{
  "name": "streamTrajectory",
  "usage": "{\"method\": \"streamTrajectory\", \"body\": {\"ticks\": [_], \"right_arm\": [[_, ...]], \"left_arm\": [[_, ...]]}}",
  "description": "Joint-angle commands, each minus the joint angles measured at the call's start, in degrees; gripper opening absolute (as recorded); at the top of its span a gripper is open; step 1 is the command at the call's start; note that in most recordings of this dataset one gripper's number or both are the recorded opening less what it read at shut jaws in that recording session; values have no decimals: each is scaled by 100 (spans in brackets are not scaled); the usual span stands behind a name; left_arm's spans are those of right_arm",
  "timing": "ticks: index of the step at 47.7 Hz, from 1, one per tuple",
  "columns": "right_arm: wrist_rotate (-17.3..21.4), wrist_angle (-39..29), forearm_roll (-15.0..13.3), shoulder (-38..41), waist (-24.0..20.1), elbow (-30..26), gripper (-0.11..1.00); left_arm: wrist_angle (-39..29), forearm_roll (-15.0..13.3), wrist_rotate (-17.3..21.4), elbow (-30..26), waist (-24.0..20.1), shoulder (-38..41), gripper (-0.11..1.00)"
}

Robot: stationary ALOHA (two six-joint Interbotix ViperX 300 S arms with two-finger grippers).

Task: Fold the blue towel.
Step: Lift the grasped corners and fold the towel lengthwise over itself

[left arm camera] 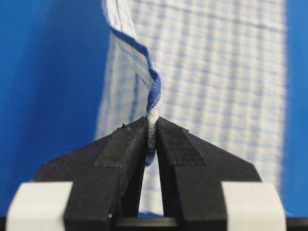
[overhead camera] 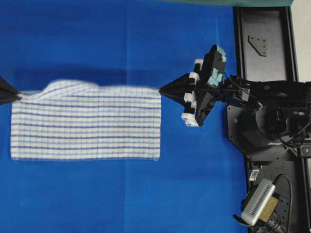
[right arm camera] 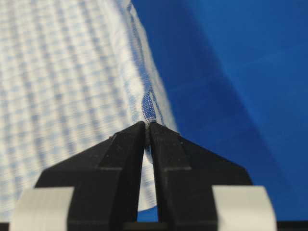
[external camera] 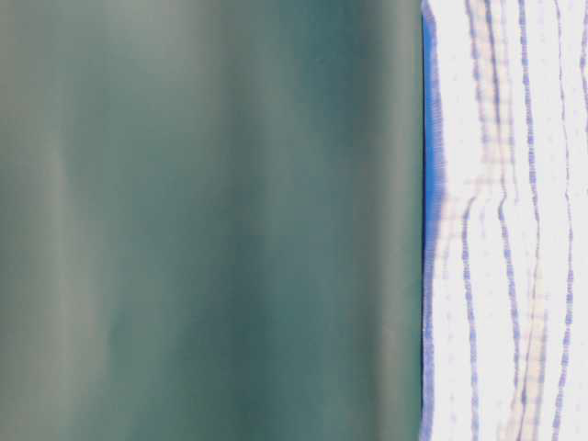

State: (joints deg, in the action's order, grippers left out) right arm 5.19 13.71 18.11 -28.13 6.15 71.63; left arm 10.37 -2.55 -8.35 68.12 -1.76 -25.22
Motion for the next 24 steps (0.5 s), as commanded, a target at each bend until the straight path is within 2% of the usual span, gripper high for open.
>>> {"method": "streamTrajectory", "body": {"ticks": [1,16,24], "right_arm": [[0,0,246,-44,-334,-44,17],[0,0,993,325,-1274,-167,17],[0,0,1116,554,-1564,-281,17]], "left_arm": [[26,-9,-229,9,281,-132,5],[26,-9,-800,0,1116,-70,5],[35,-9,-949,-18,1389,9,5]]}}
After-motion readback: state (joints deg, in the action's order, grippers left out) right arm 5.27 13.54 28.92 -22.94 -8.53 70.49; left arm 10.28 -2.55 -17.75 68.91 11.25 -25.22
